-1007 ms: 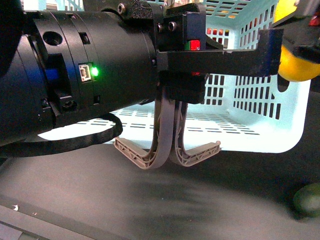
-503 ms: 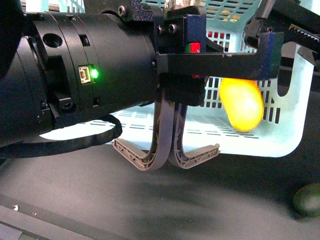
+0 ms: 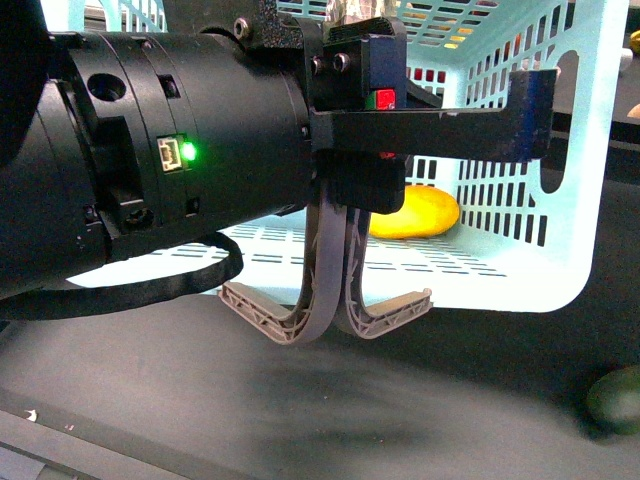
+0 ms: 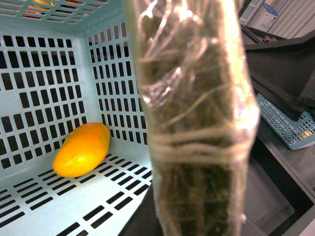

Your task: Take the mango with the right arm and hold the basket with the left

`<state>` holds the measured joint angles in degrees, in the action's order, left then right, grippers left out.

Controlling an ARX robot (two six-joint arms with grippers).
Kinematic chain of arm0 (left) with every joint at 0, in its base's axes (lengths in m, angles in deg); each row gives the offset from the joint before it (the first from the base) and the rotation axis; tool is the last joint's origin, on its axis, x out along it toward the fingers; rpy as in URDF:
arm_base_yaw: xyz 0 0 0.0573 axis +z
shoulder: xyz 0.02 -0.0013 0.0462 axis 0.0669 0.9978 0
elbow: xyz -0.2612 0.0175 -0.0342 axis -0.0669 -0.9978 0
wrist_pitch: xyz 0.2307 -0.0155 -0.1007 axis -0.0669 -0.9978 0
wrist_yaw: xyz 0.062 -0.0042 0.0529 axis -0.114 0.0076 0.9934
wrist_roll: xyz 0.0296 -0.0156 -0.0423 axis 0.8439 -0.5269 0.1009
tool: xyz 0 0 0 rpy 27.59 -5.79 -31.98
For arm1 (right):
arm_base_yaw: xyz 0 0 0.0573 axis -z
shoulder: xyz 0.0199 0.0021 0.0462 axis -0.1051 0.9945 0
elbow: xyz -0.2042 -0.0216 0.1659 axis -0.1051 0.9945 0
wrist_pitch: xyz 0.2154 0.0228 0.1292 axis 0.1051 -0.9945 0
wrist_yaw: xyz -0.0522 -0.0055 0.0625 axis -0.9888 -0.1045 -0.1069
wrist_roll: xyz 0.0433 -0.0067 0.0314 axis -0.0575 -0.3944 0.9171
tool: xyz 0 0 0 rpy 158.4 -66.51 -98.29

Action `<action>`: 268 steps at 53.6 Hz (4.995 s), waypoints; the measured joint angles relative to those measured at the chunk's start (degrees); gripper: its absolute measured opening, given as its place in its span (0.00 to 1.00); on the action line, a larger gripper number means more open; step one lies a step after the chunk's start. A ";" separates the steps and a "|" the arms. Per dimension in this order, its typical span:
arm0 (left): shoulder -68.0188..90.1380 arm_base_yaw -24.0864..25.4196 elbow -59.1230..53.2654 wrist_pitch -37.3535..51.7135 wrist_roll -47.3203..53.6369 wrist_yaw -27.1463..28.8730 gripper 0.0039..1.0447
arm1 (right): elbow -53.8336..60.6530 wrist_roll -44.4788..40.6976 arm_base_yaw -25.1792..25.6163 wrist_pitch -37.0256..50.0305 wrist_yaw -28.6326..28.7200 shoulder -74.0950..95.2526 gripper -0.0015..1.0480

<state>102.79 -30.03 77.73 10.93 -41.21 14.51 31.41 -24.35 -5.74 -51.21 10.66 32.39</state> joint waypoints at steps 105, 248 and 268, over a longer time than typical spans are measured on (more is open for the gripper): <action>0.00 0.00 -0.02 0.00 -0.11 -0.11 0.06 | 24.26 -28.28 11.78 -27.71 11.98 -71.01 0.02; 9.46 2.43 12.81 -6.62 -27.78 33.75 0.06 | 24.26 -28.33 11.78 -27.80 12.13 -71.04 0.92; 20.46 6.71 24.33 -14.91 -48.17 35.47 0.06 | 24.26 -28.33 11.78 -27.80 12.13 -71.08 0.92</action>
<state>123.25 -23.32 102.06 -3.98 -89.39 49.99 55.67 -52.68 6.04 -79.01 22.79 -38.69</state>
